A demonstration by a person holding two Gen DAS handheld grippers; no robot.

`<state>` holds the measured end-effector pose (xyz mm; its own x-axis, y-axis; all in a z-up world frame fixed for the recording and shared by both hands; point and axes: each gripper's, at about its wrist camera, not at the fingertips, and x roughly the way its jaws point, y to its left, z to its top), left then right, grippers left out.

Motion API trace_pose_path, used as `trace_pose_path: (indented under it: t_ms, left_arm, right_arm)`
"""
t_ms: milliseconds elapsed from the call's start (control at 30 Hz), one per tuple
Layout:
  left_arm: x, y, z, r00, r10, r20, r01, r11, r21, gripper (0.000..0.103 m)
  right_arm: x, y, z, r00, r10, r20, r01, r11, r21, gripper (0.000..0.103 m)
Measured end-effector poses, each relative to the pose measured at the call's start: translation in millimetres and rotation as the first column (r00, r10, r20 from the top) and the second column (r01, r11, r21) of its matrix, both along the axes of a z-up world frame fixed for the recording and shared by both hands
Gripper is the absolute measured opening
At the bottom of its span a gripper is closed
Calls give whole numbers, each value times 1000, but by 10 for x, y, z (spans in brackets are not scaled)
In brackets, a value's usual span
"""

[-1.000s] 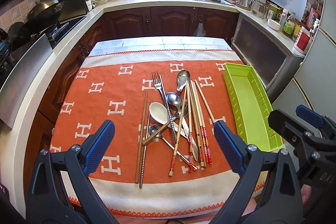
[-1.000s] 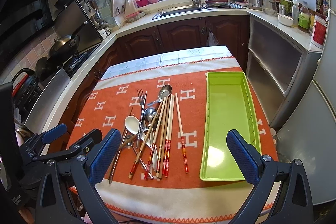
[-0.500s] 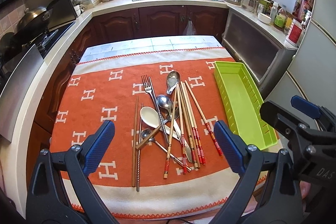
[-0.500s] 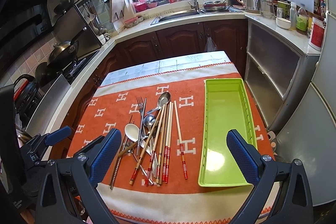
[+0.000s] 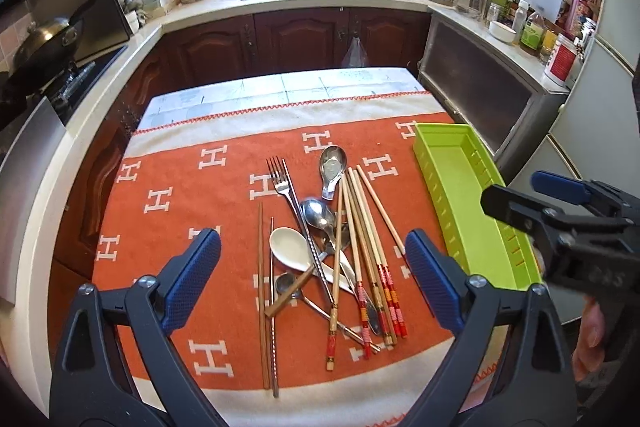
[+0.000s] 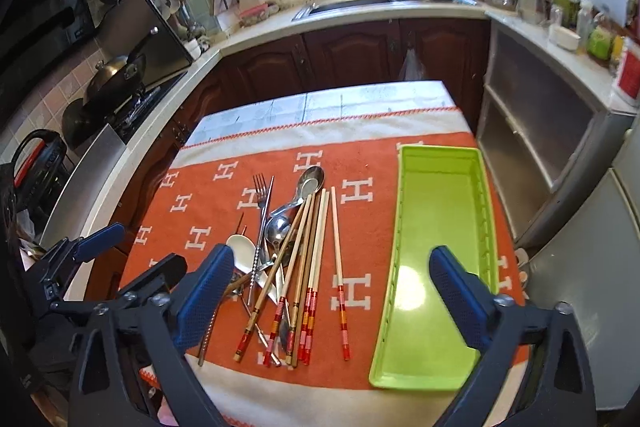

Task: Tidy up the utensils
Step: 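Lower the right tool onto the pile and grasp a red-banded chopstick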

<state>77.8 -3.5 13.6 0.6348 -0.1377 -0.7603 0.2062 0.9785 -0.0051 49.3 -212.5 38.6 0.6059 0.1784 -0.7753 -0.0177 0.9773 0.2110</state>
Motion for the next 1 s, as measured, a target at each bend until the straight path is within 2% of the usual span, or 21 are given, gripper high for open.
trace_pose_path:
  t_ms: [67, 133, 267, 333, 400, 533, 600, 667, 800, 1000]
  left_arm:
    - [124, 36, -69, 1000, 3, -13, -3, 1000, 0, 88]
    - [238, 59, -148, 999, 5, -33, -5, 1000, 1, 88]
    - [452, 128, -336, 997, -5, -75, 2, 1000, -30, 88]
    - [560, 179, -452, 994, -14, -106, 6, 997, -71, 86]
    - [647, 215, -573, 989, -19, -144, 5, 995, -100, 76]
    - [784, 264, -829, 973, -31, -229, -6, 988, -156, 64]
    - [813, 253, -941, 966, -45, -255, 1, 985, -172, 51]
    - [841, 235, -1053, 959, -58, -278, 8, 984, -177, 46]
    - [869, 181, -1174, 948, -74, -309, 13, 981, -195, 36]
    - [867, 83, -1232, 940, -96, -327, 28, 978, -207, 31]
  right_arm:
    - [167, 1, -78, 999, 11, -40, -11, 1000, -12, 78]
    - [326, 7, -166, 997, 23, -69, -23, 1000, -4, 78]
    - [650, 80, -380, 990, 55, -128, -56, 998, -7, 67]
    - [790, 125, -505, 984, 75, -163, -77, 997, -3, 61]
    - [930, 186, -647, 976, 94, -194, -97, 995, -3, 52]
    - [1137, 283, -945, 959, 109, -263, -112, 994, 1, 46]
    - [1186, 310, -1082, 950, 113, -292, -111, 994, 23, 39]
    - [1273, 320, -1247, 939, 112, -325, -109, 994, 28, 36]
    - [1391, 362, -1500, 919, 114, -378, -109, 993, 35, 31]
    - [1543, 433, -1775, 890, 110, -443, -121, 993, 2, 24]
